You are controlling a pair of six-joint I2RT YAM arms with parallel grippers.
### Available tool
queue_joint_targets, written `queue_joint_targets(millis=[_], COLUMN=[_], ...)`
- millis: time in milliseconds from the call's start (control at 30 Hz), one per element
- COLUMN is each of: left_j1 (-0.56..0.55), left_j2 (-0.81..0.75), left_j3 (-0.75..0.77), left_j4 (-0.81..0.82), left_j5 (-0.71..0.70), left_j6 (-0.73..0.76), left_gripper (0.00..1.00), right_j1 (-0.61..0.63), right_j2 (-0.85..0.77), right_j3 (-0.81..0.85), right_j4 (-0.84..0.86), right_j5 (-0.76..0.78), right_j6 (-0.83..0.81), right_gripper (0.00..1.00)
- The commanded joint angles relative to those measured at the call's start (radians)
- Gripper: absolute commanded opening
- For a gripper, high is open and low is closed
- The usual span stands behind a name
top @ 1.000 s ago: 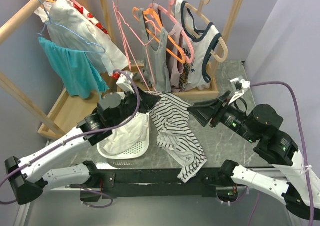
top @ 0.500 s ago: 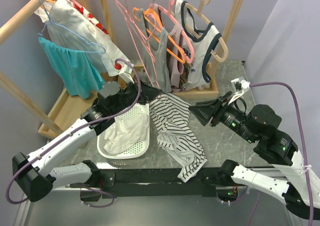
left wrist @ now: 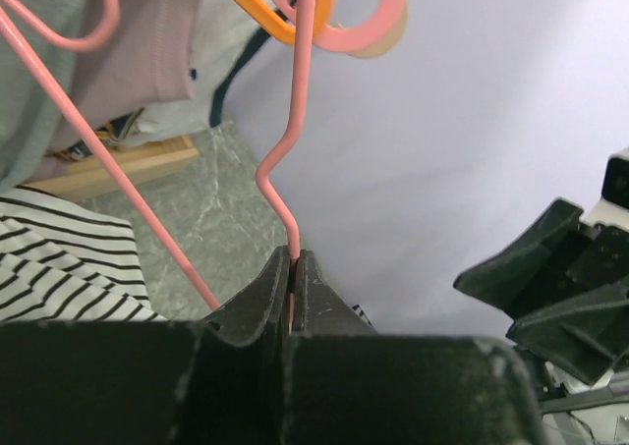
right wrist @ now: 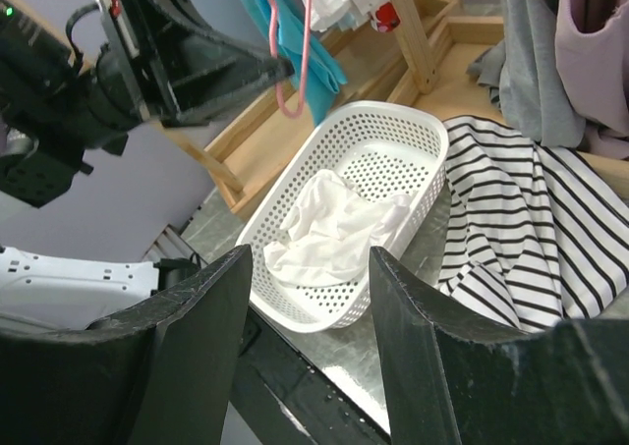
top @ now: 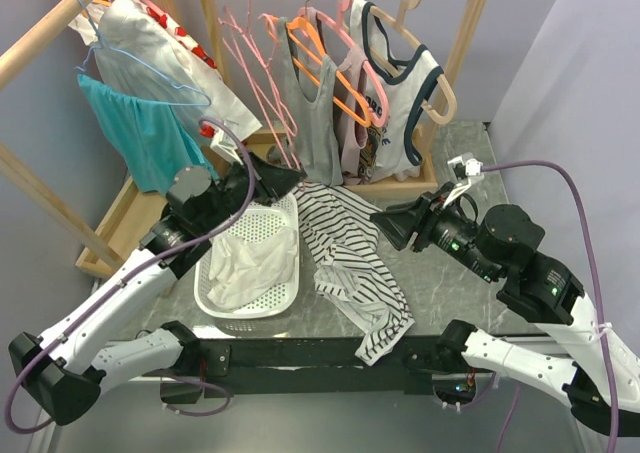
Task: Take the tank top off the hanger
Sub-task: Place the hanger at the clothesline.
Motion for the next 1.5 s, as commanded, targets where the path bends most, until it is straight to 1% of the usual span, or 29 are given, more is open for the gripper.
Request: queue_joint_targets(millis=[0,133,200,267,400,433,533,667,867,1033,1200,1333,1467], left_j1=[0.103,0.166,0.203,0.216,0.278,0.289,0.314,0.335,0.36,0.409,0.447,0.461,0.489], left_j2=[0.012,0.036,0.058,0.09,0.146,0.168,0.196,0.216,0.266,0.282,0.3,0.355,0.413], left_j3=[0.054,0.059,0.067,0.071,0.051,0.051,0.056,0.116,0.168,0.148,0.15,0.179,0.194], left_j4=[0.055,0.09,0.116,0.145,0.295,0.356,0.433,0.438,0.489,0.553,0.544,0.51,0.564], left_j5=[0.114,0.198,0.278,0.317,0.459,0.475,0.504,0.513,0.558,0.565,0.593,0.628,0.671], left_j6=[-0.047,-0.075,-0.107,-0.129,-0.26,-0.282,-0.342,-0.328,-0.368,-0.425,-0.442,-0.432,-0.483], left_gripper=[0.01,0.01,0.01,0.01,0.01,0.01,0.01,0.01,0.01,0.01,0.01,0.01,0.01], right_j1=[0.006,0.004,0.006,0.006,0.006,0.004,0.004,0.004,0.003,0.004,0.004,0.003,0.004], right_j2=[-0.01,-0.022,-0.024,-0.03,-0.027,-0.027,-0.027,-0.022,-0.007,0.001,-0.002,0.009,0.012], right_j3=[-0.016,-0.023,-0.03,-0.036,-0.044,-0.047,-0.05,-0.053,-0.053,-0.049,-0.049,-0.039,-0.036], right_j4=[0.021,0.011,0.011,0.018,0.02,0.02,0.017,0.012,0.014,0.017,0.015,0.011,0.014], right_j5=[0.011,0.023,0.028,0.026,0.029,0.031,0.037,0.046,0.046,0.049,0.059,0.054,0.052], right_j6=[-0.011,-0.011,-0.009,-0.006,-0.008,-0.009,-0.012,-0.015,-0.024,-0.026,-0.026,-0.032,-0.032], right_gripper=[0.59,0.59,0.59,0.59,0.59,0.59,0.59,0.59,0.59,0.59,0.6,0.6,0.6])
